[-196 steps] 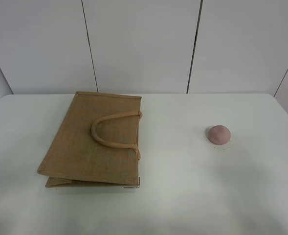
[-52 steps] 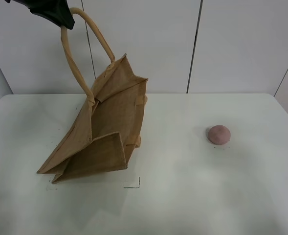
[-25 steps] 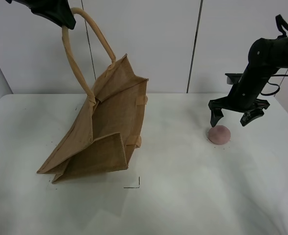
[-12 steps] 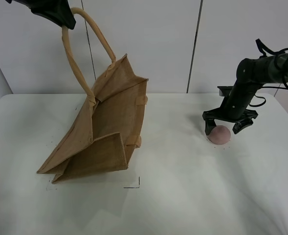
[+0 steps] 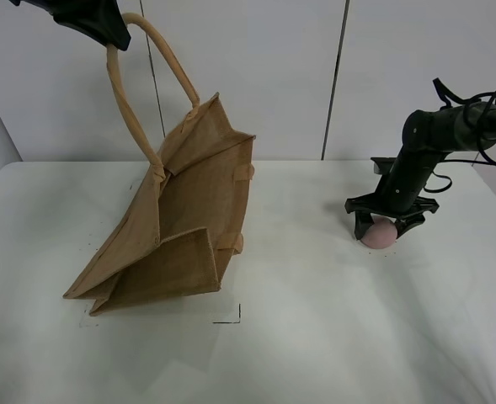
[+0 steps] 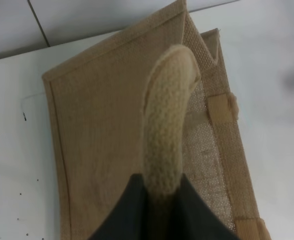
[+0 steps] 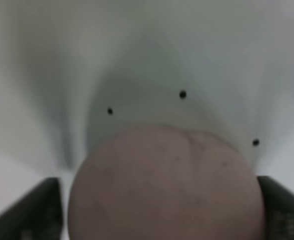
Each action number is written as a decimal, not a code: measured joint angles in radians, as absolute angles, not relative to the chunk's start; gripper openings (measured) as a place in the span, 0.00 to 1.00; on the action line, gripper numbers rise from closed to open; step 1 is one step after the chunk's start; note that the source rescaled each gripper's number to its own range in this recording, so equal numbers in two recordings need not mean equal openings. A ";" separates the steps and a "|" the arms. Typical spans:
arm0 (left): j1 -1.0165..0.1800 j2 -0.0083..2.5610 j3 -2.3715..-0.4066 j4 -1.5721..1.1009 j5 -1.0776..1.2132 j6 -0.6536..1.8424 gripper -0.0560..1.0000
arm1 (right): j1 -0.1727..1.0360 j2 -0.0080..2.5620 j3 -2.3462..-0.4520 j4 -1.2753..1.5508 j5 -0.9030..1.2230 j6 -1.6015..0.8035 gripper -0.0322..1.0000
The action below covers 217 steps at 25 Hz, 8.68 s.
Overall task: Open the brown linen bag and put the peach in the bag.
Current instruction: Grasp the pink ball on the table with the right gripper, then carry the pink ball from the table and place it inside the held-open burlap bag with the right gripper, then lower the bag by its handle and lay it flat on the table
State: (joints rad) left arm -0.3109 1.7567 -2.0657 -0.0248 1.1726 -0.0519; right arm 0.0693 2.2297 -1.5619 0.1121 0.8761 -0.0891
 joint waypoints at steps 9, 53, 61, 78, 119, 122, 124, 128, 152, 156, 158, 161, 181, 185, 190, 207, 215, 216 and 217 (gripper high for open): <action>-0.311 1.757 -2.066 -0.025 1.173 -0.052 0.05 | 0.069 2.170 -1.567 0.115 0.895 -0.114 0.03; -0.311 1.757 -2.066 -0.025 1.173 -0.047 0.05 | 0.616 2.251 -1.564 1.218 0.291 -1.261 0.03; -0.311 1.757 -2.066 -0.024 1.173 -0.046 0.05 | 0.634 2.318 -1.658 1.297 0.286 -1.309 0.03; -0.311 1.757 -2.066 -0.025 1.173 -0.045 0.05 | 0.676 2.344 -1.695 1.282 0.215 -1.302 0.91; -0.311 1.757 -2.066 -0.026 1.173 -0.044 0.05 | 0.017 2.086 -1.759 0.107 1.129 -0.115 1.00; -0.311 1.757 -2.066 -0.026 1.173 -0.044 0.05 | -0.006 2.086 -1.759 0.100 1.167 -0.115 1.00; -0.311 1.757 -2.066 -0.026 1.173 -0.044 0.05 | -0.006 2.086 -1.759 0.098 1.197 -0.115 1.00; -0.311 1.757 -2.066 -0.025 1.173 -0.044 0.05 | -0.006 2.067 -1.727 0.095 1.206 -0.115 1.00; -0.311 1.757 -2.066 -0.026 1.173 -0.042 0.05 | -0.006 0.692 -0.511 0.052 1.048 -0.097 1.00; -0.311 1.757 -2.066 -0.026 1.173 -0.041 0.05 | -0.006 0.461 -0.500 0.044 1.026 -0.085 1.00; -0.311 1.757 -2.066 -0.026 1.173 -0.040 0.05 | -0.006 0.369 -0.500 0.040 1.026 -0.072 1.00; -0.311 1.757 -2.066 -0.026 1.173 -0.040 0.05 | -0.006 0.284 -0.495 0.033 1.026 -0.054 1.00; -0.311 1.757 -2.066 -0.026 1.173 -0.034 0.05 | 0.002 -0.003 -0.493 0.018 1.027 -0.037 1.00; -0.311 1.757 -2.032 -0.041 1.173 -0.034 0.05 | 0.002 -0.003 -0.493 0.017 1.027 -0.037 1.00; -0.311 1.757 -1.897 -0.052 1.149 -0.034 0.05 | 0.002 -0.003 -0.493 0.017 1.027 -0.037 1.00; -0.311 1.758 -1.419 -0.119 0.622 -0.049 0.05 | 0.002 -0.003 -0.493 0.017 1.027 -0.037 1.00; -0.311 1.907 -1.410 -0.134 0.594 -0.044 0.05 | 0.002 -0.003 -0.493 0.017 1.027 -0.036 1.00; -0.311 1.929 -1.410 -0.134 0.593 -0.044 0.07 | 0.002 -0.003 -0.493 0.017 1.027 -0.036 1.00; -0.311 1.953 -1.410 -0.138 0.593 -0.044 0.09 | 0.002 -0.003 -0.493 0.017 1.027 -0.036 1.00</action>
State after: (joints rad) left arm -0.3109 1.9535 -1.4099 -0.1380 0.5926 -0.0438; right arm 0.0022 -0.0026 -0.4925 0.0172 1.0272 -0.0362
